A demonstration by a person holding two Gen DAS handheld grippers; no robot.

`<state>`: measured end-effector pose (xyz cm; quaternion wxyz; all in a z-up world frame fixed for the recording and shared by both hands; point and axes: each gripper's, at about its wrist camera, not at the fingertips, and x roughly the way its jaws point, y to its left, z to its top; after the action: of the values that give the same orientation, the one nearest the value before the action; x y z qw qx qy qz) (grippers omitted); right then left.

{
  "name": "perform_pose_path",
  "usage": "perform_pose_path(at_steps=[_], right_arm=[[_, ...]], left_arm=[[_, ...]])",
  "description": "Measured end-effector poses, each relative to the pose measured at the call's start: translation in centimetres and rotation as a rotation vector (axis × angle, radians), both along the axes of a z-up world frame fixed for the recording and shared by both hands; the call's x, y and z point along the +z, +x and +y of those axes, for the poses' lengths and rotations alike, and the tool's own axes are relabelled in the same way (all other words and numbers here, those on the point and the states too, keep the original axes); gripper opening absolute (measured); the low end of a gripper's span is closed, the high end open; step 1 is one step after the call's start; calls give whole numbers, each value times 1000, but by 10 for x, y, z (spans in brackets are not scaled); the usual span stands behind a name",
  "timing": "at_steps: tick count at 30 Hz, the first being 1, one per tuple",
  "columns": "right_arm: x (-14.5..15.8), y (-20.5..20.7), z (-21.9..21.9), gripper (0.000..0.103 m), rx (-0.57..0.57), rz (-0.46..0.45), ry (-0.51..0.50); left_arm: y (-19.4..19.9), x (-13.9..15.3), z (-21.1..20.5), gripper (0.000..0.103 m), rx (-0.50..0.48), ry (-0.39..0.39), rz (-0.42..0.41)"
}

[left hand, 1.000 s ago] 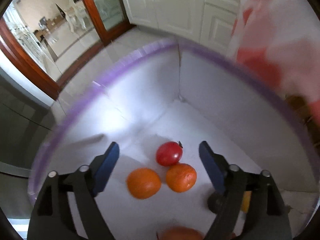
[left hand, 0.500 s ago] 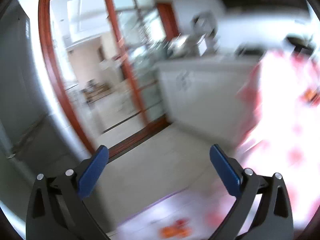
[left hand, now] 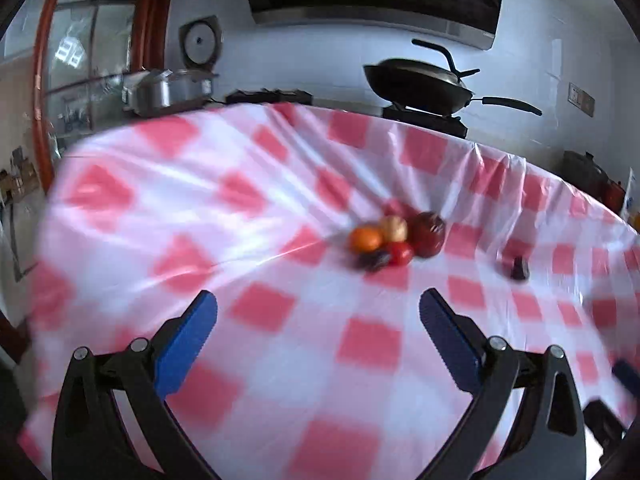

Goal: Organize fruits
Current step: 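Move both open grippers back toward the fruits on the checked cloth, then grasp the dark round fruit lying apart on the cloth with the right gripper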

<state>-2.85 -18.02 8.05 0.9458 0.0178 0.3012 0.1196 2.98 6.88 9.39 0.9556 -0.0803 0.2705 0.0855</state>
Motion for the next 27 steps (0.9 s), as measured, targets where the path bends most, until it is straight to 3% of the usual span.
perform_pose_path(at_steps=[5,9,11,15,22,24,27], right_arm=[[-21,62,-51,87,-84,96,89],[-32,103,-69,87,-118,161,129],[-34,122,-72,87,-134,170,136],[-44,177,-72,80,-188,210,124],[-58,245,-57,68,-228,272,64],[-60,259,-57,61,-251,283,43],[-66,270,-55,58,-263,299,4]], left_arm=[[68,-25,-9,101,28,-240,42],[79,-43,6,101,-11,-378,50],[75,-45,11,101,-39,-382,42],[63,-40,13,101,-58,-301,-4],[71,-50,23,101,-31,-358,56],[73,-52,24,101,-27,-365,68],[74,-53,24,101,-27,-361,74]])
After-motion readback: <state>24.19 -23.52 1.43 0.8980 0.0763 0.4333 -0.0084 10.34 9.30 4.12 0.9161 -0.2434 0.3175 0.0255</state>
